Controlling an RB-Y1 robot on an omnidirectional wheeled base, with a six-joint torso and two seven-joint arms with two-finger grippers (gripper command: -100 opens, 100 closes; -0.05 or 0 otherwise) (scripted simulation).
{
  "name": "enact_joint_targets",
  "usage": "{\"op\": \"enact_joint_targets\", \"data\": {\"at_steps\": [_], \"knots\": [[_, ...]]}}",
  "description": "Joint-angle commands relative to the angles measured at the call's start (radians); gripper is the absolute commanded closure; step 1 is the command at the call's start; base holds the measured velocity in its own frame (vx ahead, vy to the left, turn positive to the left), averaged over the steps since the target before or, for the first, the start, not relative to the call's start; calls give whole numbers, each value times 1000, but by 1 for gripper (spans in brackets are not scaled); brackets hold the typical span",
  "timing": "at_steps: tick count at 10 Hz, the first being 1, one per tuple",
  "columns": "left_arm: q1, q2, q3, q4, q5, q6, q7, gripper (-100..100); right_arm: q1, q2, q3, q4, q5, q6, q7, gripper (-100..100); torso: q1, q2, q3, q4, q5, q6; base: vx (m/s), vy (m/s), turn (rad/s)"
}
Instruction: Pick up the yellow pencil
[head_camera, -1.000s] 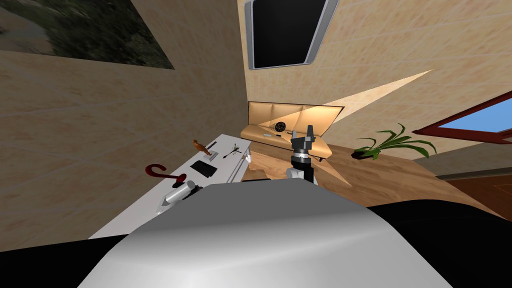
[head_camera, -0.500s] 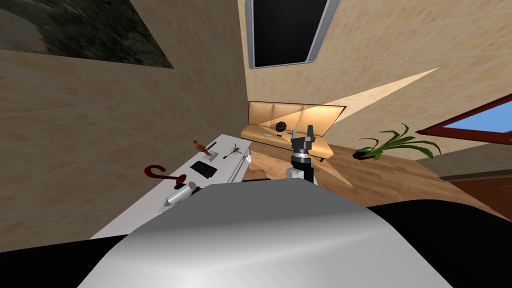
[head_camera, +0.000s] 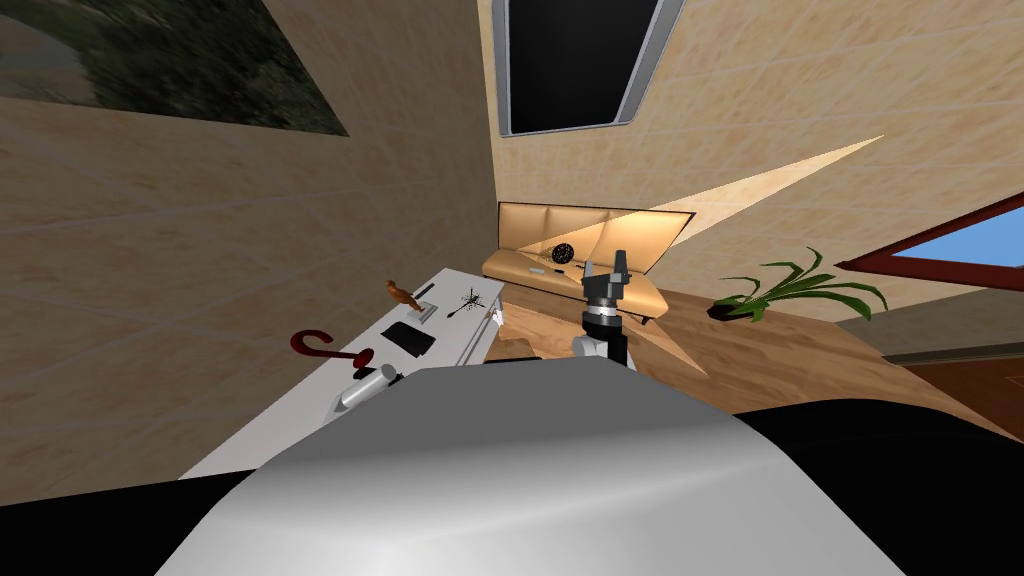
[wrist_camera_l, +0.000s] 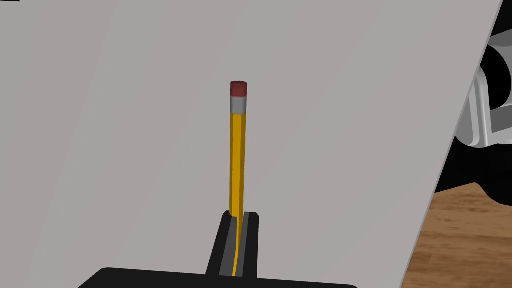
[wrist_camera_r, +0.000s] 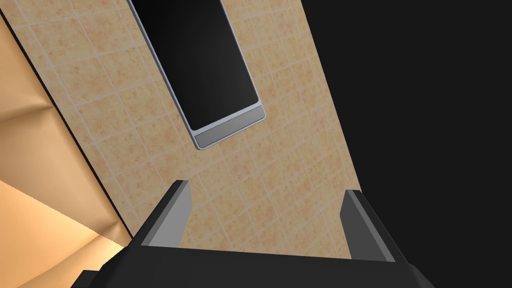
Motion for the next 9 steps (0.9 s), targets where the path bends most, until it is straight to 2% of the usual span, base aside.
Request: {"op": "enact_joint_targets", "data": {"at_steps": [1,3,4,5,7,8,9], "knots": [[0,0,0,0,0,0,0,100,0,0,0,0,0,0,0,0,0,0,0,0,0,0,0,0,0],[0,1,1,-1,0,-1,1,100,0,0,0,0,0,0,0,0,1,0,0,0,1,0,0,0,0],[0,1,1,-1,0,-1,1,0,0,0,0,0,0,0,0,0,1,0,0,0,1,0,0,0,0],[5,12,9,-34,7,33,7,100,0,0,0,0,0,0,0,0,1,0,0,0,1,0,-11,-23,-40],[10,21,16,-59,13,60,11,100,0,0,0,0,0,0,0,0,-2,1,0,0,0,0,-15,-28,-23],[4,18,12,-41,9,43,8,100,0,0,0,0,0,0,0,0,-1,1,0,0,0,0,-4,-9,-2],[4,18,12,-43,9,46,9,0,0,0,0,0,0,0,0,0,0,0,0,0,1,0,0,0,0]]}}
